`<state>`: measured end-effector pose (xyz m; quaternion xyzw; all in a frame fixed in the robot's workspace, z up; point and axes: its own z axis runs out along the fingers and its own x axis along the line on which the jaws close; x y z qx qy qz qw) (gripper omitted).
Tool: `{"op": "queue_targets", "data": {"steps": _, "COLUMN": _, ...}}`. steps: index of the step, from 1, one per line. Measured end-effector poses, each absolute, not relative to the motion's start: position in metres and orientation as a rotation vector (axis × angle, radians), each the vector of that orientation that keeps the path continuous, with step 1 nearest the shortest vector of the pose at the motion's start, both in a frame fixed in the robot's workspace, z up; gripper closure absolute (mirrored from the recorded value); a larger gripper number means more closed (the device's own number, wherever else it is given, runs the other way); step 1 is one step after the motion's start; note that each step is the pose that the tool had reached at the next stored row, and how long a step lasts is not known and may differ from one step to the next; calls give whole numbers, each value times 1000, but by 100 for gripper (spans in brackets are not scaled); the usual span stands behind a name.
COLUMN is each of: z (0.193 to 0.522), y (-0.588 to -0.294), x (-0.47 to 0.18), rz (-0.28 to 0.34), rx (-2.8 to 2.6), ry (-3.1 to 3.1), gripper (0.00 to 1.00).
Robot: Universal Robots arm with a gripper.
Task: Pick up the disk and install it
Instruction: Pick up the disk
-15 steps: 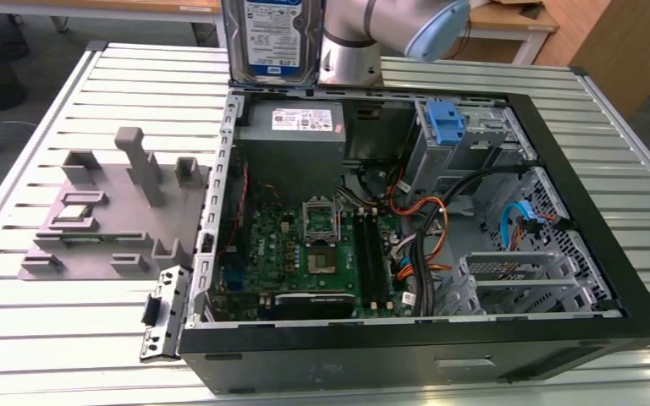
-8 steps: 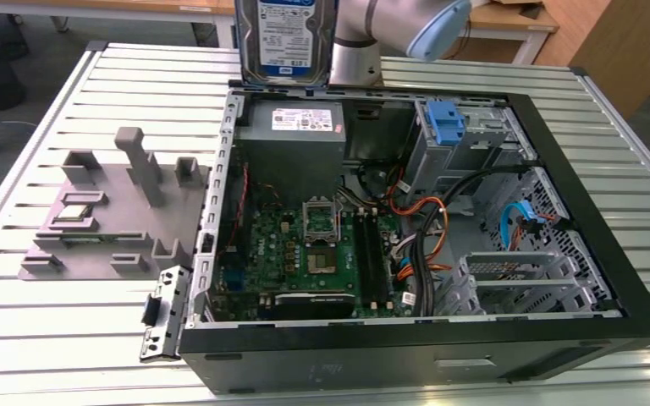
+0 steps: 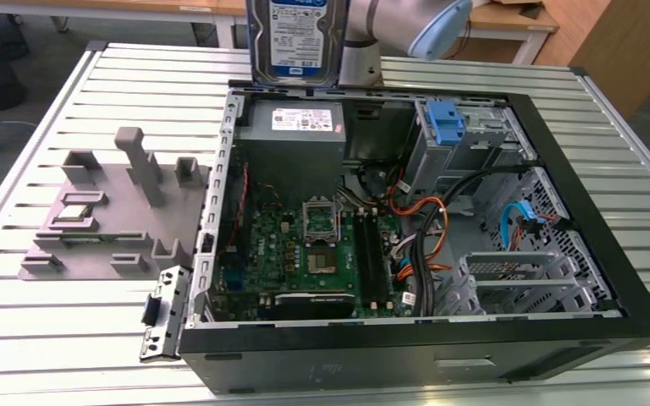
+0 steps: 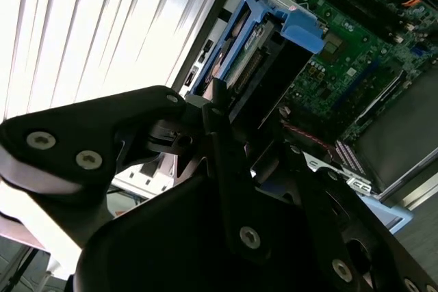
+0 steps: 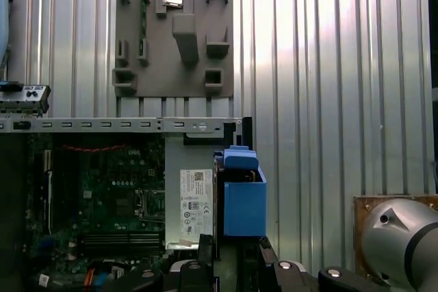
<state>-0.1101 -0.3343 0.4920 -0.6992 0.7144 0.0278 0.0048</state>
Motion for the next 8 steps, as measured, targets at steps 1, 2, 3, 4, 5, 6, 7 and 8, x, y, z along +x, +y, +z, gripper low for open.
{"op": "queue_targets", "data": {"steps": 1, "z": 492, "y": -334, "x": -108, "rz": 87, "rx": -2190, "ry": 2237, "gripper": 65}}
{"op": "queue_targets", "data": {"steps": 2, "z": 492, "y": -334, "x": -107, "rz": 87, "rx": -2190, "ry": 2237, "gripper": 65}}
{"op": "queue_targets", "data": {"steps": 3, "z": 492, "y": -334, "x": -105, "rz": 87, "rx": -2190, "ry": 2237, "gripper": 65}}
{"op": "queue_targets", "data": {"steps": 4, "z": 492, "y": -334, "x": -104, "rz": 87, "rx": -2190, "ry": 2237, "gripper": 65}}
{"op": "queue_targets", "data": {"steps": 5, "z": 492, "y": -334, "x": -102, "rz": 87, "rx": -2190, "ry": 2237, "gripper": 65}}
{"op": "queue_targets", "data": {"steps": 6, "z": 492, "y": -334, "x": -100, "rz": 87, "rx": -2190, "ry": 2237, "gripper": 65}}
{"op": "queue_targets", "data": {"steps": 7, "z": 492, "y": -334, "x": -99, "rz": 87, "rx": -2190, "ry": 2237, "gripper": 65}}
{"op": "queue_targets", "data": {"steps": 8, "z": 492, "y": -334, "x": -97, "rz": 87, "rx": -2190, "ry": 2237, "gripper": 65}}
